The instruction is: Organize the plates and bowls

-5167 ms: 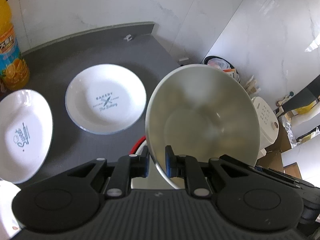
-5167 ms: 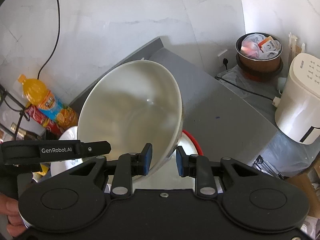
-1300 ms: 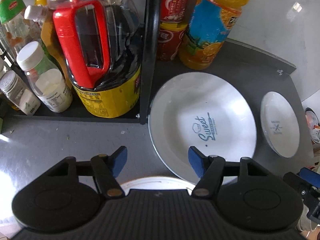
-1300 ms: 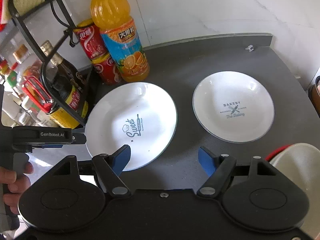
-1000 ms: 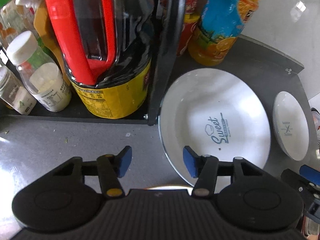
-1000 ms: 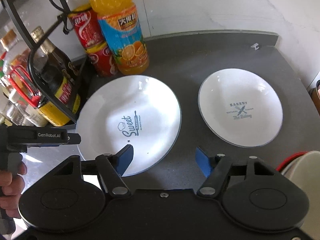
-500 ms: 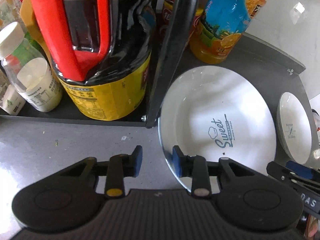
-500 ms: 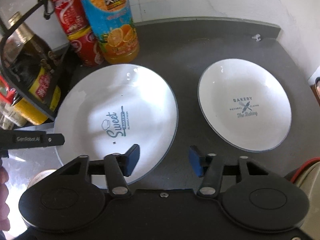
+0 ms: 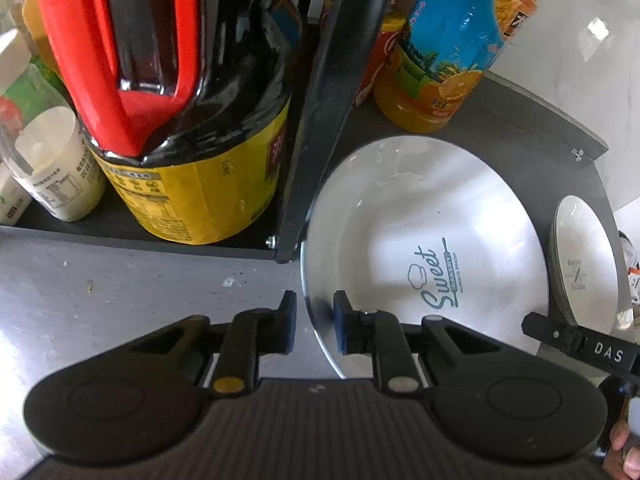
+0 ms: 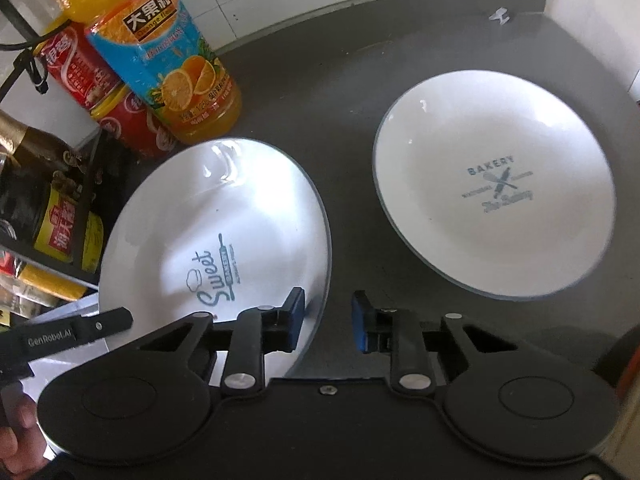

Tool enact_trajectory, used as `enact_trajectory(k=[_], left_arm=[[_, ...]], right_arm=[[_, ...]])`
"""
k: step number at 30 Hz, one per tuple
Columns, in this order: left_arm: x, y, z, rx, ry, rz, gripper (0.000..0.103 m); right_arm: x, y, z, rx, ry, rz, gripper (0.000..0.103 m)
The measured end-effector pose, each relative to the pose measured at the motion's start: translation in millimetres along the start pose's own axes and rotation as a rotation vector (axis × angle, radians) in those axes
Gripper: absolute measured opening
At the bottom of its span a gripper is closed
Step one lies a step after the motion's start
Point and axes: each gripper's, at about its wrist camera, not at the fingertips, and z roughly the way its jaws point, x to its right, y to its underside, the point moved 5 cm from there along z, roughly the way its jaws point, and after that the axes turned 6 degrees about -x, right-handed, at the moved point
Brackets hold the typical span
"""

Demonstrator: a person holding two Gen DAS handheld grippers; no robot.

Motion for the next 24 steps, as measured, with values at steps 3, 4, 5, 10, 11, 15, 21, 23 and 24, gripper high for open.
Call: enact_trajectory(k=[3,4,5,10,11,15,21,23,24], left_arm=[[-1,2,3,0.007,0.012,-0.019,0.017],[-1,2,3,0.009,0.019,-0.026,0.014],[0,2,3,0.011,0.023,-0.031,0.013],[-1,3,4,0.019,0.026,-0.056,0.013],[-1,3,4,0.019,0.029,-0.063,0.012],[-4,2,1,0.016,0.029,-0.091,0.011],[-10,2,-10,0.024,0.042,-0.111,0.01],[-11,1,-14,0.029,0.046,-0.125,0.01],[-12,1,-16,0.034,0.047,-0.129,0.01]], right_arm=[[-1,-4,8,-0.01,-0.021,-0.004,0.024],[0,-5,11,-0.016,-0.029,-0.005,0.023],[1,-5,13,-0.021,-0.042,-0.004,0.023],[-2,-8,16,-0.02,-0.075,-0.029,0.022],[-2,-8,15,-0.021,-0.072,-0.034,0.02],[0,-5,7,-0.014,-0.121,-0.049,0.015],[3,-1,-8,0.027,-0.178,-0.053,0.01],[2,0,-12,0.038,-0.178,-0.061,0.01],[2,1,-13,0.041,-0.174,-0.062,0.01]])
